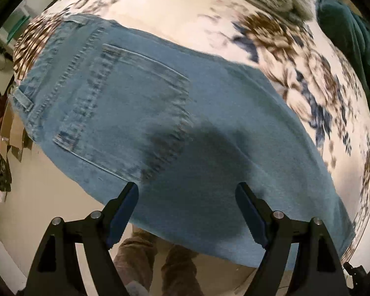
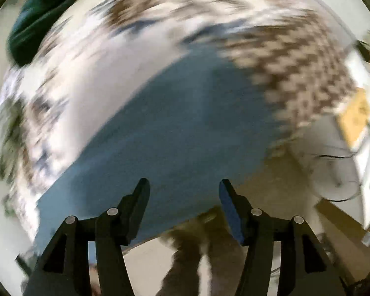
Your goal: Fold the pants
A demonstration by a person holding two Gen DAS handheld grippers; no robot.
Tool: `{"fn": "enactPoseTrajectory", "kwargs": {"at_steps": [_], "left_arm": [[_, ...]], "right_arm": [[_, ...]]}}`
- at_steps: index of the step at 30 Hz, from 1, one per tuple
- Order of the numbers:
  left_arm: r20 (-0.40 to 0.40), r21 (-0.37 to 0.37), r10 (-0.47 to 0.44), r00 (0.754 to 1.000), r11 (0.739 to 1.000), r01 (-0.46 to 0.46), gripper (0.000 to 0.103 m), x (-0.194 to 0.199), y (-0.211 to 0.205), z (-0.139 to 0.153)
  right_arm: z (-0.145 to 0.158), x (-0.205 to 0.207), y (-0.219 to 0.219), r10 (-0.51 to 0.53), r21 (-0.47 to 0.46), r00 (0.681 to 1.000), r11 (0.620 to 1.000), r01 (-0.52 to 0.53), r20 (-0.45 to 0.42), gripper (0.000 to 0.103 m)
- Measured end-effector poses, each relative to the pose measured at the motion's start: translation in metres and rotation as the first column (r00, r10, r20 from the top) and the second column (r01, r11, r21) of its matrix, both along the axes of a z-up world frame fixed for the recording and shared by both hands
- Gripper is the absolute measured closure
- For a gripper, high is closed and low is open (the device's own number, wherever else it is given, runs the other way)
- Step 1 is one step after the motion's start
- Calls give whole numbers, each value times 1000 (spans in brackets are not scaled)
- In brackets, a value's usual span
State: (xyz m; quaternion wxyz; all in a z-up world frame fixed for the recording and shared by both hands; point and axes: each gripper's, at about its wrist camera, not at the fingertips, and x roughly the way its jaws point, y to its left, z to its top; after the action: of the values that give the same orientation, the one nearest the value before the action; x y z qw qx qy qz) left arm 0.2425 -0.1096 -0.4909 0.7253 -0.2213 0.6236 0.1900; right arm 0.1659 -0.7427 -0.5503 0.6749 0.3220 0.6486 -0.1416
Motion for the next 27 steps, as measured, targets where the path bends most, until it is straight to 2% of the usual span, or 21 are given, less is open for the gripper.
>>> {"fn": "enactPoseTrajectory", "kwargs": {"at_steps": [4,7,10,11,12,13,15,16,17,18,19,20,21,22,23,24,26,27], "left_arm": [[22,10,61,998,998,-61,23,-2,33,6],[34,24,110,993,993,-111,23,-4,65,8],[41,61,136,990,988,-139,23,-7,95,9],[44,66,142,989,987,-145,23,-8,104,8],[46,75,150,988,985,-153,23,-8,114,7],[51,83,162,986,983,-165,23,-9,126,6],[57,91,174,983,980,-179,23,-9,143,3],[58,97,182,982,978,-187,23,-10,152,1],[63,95,191,980,976,-196,23,-10,161,-2],[66,93,200,978,974,-205,23,-11,170,-6],[65,86,209,976,973,-214,23,-12,178,-9],[64,69,220,973,972,-224,23,-10,183,-14],[64,58,226,972,972,-230,23,-10,187,-16],[64,49,227,972,972,-231,23,-9,189,-20],[61,43,223,973,973,-226,23,-6,191,-23],[61,40,216,974,975,-219,23,-3,192,-26],[55,55,192,980,979,-194,23,4,194,-32],[50,60,178,983,982,-181,23,7,195,-35]], "right_arm": [[2,54,101,186,90,982,978,-188,40,42],[1,96,194,382,96,920,916,-389,84,42],[-3,129,288,599,-7,796,799,-601,88,42],[-7,142,319,669,-46,739,743,-668,75,42],[-11,150,342,719,-77,693,695,-715,51,42],[-14,155,354,745,-101,666,665,-740,35,42],[-27,167,383,817,-151,576,567,-810,-22,43],[-32,169,391,840,-173,541,526,-832,-49,53],[-37,170,403,867,-193,493,473,-860,-70,62],[-41,168,409,885,-202,459,436,-877,-83,85],[-44,167,414,894,-228,435,404,-886,-105,93],[-45,168,418,897,-253,425,387,-887,-118,95],[-46,169,417,890,-281,438,391,-876,-127,99],[-48,172,415,874,-291,469,420,-860,-124,99],[-48,177,409,844,-291,522,473,-832,-119,100],[-48,180,405,822,-302,555,502,-810,-122,103],[-49,189,395,778,-350,609,533,-770,-155,103],[-51,194,386,749,-304,645,586,-751,-152,103]]}}
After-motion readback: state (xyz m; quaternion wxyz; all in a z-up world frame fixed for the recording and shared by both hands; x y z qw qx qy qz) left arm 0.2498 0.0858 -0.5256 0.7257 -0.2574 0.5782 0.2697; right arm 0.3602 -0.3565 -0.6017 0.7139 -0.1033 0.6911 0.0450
